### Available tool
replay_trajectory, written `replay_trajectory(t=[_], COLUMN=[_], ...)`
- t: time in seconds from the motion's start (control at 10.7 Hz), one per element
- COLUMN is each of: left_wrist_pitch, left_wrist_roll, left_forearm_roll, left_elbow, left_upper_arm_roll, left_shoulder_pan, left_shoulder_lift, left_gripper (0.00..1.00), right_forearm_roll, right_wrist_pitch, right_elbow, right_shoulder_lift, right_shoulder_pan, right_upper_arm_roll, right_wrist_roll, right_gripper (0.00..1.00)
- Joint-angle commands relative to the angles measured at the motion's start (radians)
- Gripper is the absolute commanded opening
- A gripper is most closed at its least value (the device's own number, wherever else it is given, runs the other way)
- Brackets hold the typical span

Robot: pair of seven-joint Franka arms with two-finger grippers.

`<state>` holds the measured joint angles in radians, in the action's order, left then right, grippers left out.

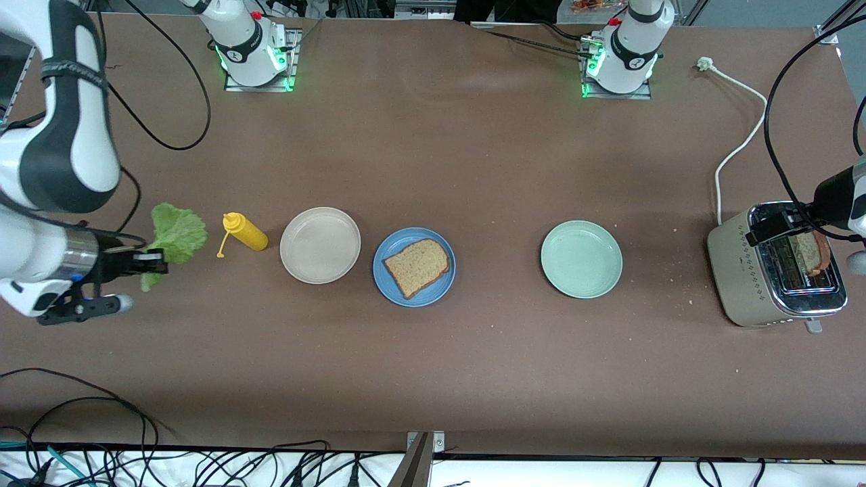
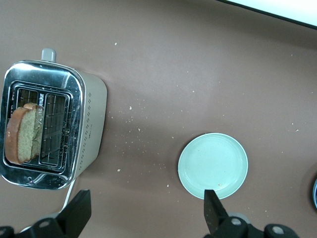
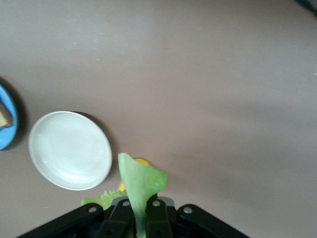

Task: Make sandwich in blue plate with both arms
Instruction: 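Carry the lettuce with the right gripper over the bread on the blue plate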

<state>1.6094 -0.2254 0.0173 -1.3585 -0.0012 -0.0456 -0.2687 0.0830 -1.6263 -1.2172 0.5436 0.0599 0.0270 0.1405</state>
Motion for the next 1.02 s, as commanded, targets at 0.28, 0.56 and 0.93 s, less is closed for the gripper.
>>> replay_trajectory(t=[0.28,0.56,0.93], left_wrist_pitch=[-0.008,-0.008,-0.010], left_wrist_roll=[0.014,0.017,0.017], left_forearm_roll=[-0.031,-0.031,-0.030], left_elbow=[-0.004,-0.005,-0.010], left_upper_arm_roll=[-0.003,-0.005,-0.005], left_shoulder_pan=[-0.007,-0.007,-0.008], left_shoulder_lift=[0.009,0.009,0.009], left_gripper=[1.00,1.00,1.00], right_forearm_roll=[0.011,0.012,0.006], right_wrist_pitch=[0.017,-0.078,-0.277], right_elbow=[0.005,0.016,0.018], right_shoulder_lift=[-0.025,0.005,0.119], right_shoulder_pan=[0.300,0.417,0.530], right_upper_arm_roll=[-0.008,-0.009,-0.006], right_wrist_roll=[-0.502,-0.700,-0.909], right_gripper=[0.00,0.00,0.00])
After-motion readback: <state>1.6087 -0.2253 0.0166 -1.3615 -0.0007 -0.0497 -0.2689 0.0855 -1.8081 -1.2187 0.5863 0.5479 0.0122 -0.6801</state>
